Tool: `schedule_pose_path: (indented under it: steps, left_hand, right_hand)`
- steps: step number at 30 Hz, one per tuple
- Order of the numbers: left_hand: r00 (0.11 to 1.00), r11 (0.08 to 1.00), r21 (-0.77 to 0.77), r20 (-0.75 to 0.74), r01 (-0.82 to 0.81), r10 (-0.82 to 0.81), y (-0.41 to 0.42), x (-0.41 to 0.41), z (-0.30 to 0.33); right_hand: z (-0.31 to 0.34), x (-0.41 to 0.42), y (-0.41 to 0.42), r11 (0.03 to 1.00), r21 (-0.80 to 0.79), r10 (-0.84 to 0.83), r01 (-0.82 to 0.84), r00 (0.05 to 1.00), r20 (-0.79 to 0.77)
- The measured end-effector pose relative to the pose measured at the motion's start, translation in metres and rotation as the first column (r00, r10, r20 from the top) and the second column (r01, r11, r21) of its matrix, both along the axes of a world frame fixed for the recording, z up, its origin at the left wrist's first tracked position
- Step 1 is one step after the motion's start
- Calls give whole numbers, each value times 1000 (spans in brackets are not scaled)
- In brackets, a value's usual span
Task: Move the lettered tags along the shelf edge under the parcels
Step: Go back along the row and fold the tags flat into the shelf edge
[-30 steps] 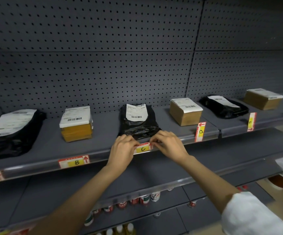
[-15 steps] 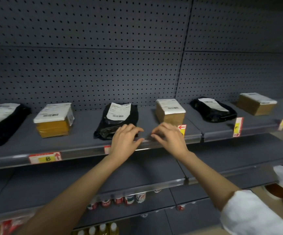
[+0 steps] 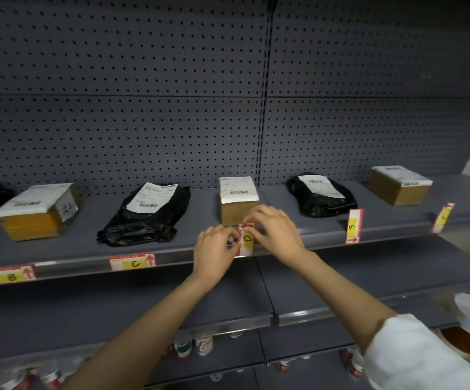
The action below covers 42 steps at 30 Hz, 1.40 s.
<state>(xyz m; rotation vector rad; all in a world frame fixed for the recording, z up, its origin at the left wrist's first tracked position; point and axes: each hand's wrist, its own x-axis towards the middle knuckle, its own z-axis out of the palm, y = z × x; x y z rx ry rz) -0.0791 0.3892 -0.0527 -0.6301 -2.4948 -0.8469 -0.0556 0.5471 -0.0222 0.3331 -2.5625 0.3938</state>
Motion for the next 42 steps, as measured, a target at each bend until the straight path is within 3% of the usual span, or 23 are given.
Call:
schedule_pose_path:
  steps: [6, 14, 21, 28, 35, 42]
  left_hand:
    - [996, 993, 76, 8, -87, 87, 12, 6, -9]
    - [987, 982, 99, 26, -159, 158, 7, 14, -19]
    - [993, 987, -114, -17, -115, 114, 1, 6, -3]
    - [999, 998, -35, 2, -46, 46, 10, 7, -9]
    - [998, 989, -144, -56, -5, -3, 7, 5, -4]
    - [996, 994, -92, -49, 66, -70, 58, 1, 3]
  right_hand:
    - [3, -6, 8, 990, 68, 124, -127, 991, 49]
    - [-21, 0, 16, 973, -209, 110, -103, 994, 22]
    - [-36, 1, 34, 1000, 16, 18, -21, 986, 167]
    - [-44, 10, 37, 990, 124, 64, -71, 996, 57]
    - [-51, 20, 45, 997, 78, 17, -20, 999, 39]
    - [-30, 21, 119, 974, -71, -218, 215, 976, -26]
